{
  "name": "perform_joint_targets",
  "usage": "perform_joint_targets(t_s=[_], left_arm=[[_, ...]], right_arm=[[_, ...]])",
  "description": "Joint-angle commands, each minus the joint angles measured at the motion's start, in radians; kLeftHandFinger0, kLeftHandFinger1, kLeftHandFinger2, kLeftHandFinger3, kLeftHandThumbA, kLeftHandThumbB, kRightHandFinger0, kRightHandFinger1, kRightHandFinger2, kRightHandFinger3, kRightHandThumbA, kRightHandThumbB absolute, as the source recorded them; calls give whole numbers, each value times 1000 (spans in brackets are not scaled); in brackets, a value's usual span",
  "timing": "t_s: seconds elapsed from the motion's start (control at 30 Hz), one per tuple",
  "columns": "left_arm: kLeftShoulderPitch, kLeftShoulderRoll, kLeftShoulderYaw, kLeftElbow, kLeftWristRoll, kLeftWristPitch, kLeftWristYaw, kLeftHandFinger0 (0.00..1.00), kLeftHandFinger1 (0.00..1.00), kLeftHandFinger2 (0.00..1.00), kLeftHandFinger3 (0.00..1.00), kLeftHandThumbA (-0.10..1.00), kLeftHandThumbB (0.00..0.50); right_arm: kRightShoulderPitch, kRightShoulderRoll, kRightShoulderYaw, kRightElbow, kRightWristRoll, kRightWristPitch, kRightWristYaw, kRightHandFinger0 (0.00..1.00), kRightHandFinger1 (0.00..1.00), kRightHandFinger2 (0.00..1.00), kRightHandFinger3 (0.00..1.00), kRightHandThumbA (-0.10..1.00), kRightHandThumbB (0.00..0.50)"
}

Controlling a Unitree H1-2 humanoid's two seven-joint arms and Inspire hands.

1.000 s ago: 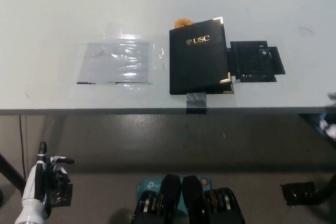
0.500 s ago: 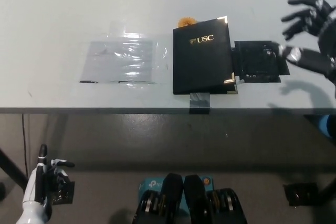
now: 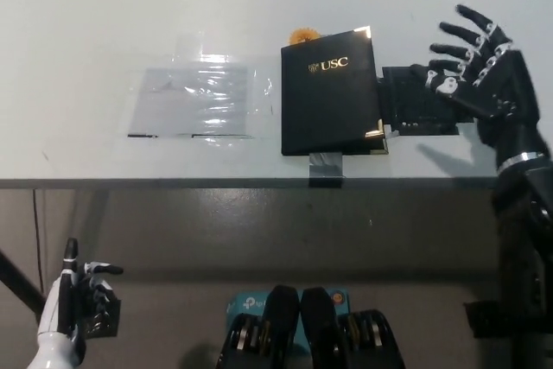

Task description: The robot uses its right hand to push the cover of the diary kept in the middle of the desk towards the left to open it

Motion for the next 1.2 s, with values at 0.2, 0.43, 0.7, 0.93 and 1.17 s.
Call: perform_joint_targets(t_s=[0.2,0.43,0.7,0.93,1.17], left_arm=[[11,-5,6,-38,-4,-12,19,128,173,207,387,1000,469],[5,-1,4,-34,2,-28,11,135,168,187,373,1000,470],[7,-5,8,-41,-5,-14,14,136,161,185,385,1000,451],[8,-8,-1,-30,3,-26,11,125,166,193,377,1000,463],[11,-12,-1,-25,-5,-35,7,137,172,192,371,1000,480]], right_arm=[[-58,154,-123,111,116,22,-133,930,1000,1000,1000,1000,174],[-59,235,-185,173,173,-2,-182,1000,1000,1000,1000,1000,154],[-52,288,-204,213,205,-29,-208,1000,1000,1000,1000,1000,141],[-32,305,-182,238,204,-38,-209,1000,1000,1000,1000,1000,128],[-34,320,-177,244,209,-46,-228,1000,1000,1000,1000,984,141]])
